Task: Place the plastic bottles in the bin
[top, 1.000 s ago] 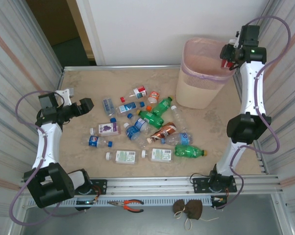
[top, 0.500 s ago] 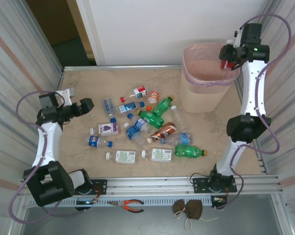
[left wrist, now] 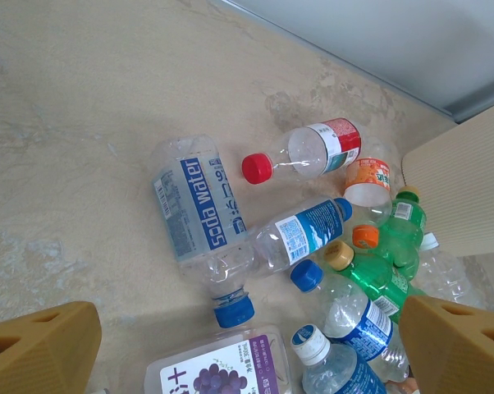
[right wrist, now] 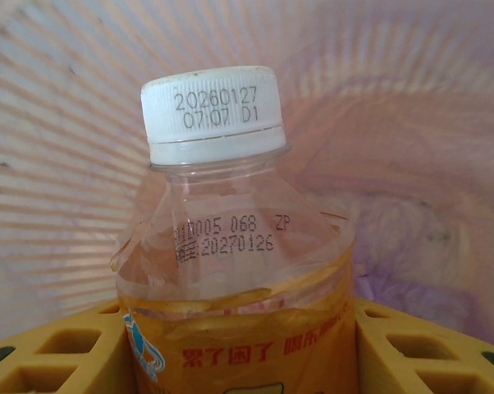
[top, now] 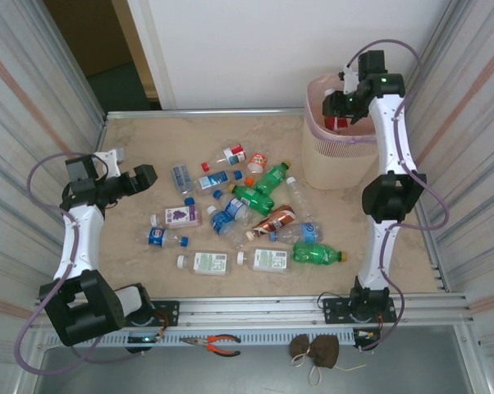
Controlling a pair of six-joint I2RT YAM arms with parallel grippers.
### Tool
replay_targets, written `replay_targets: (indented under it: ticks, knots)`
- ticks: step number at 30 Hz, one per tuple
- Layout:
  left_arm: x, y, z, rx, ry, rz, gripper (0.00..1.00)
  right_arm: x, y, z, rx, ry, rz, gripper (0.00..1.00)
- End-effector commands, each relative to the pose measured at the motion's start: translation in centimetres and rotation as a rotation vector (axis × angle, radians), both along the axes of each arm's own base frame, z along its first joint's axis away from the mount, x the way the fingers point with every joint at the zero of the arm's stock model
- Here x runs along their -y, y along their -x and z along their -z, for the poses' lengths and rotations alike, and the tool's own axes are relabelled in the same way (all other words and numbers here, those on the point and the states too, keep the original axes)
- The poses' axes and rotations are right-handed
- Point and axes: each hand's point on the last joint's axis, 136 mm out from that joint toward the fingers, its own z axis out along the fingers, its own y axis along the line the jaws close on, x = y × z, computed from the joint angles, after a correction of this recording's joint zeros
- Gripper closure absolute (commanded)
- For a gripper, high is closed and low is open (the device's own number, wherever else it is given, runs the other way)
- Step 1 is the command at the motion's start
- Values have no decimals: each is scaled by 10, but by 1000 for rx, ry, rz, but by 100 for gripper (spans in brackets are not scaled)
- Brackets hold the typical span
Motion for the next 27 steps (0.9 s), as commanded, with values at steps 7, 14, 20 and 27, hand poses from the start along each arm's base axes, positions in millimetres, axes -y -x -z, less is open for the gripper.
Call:
replay_targets:
  ticks: [7, 14, 20, 27]
  knots:
    - [1, 2, 4, -14, 24, 5, 6, -26, -5, 72, -148, -7, -70, 46]
    - [2, 2, 4, -13, 28, 8, 6, -35, -8, 126, -241, -36, -86, 44]
    - [2, 2, 4, -14, 32, 9, 6, -35, -5, 160, -314, -57, -88, 41]
    - [2, 3, 5, -16, 32, 8, 7, -33, -5, 153, -304, -71, -72, 28]
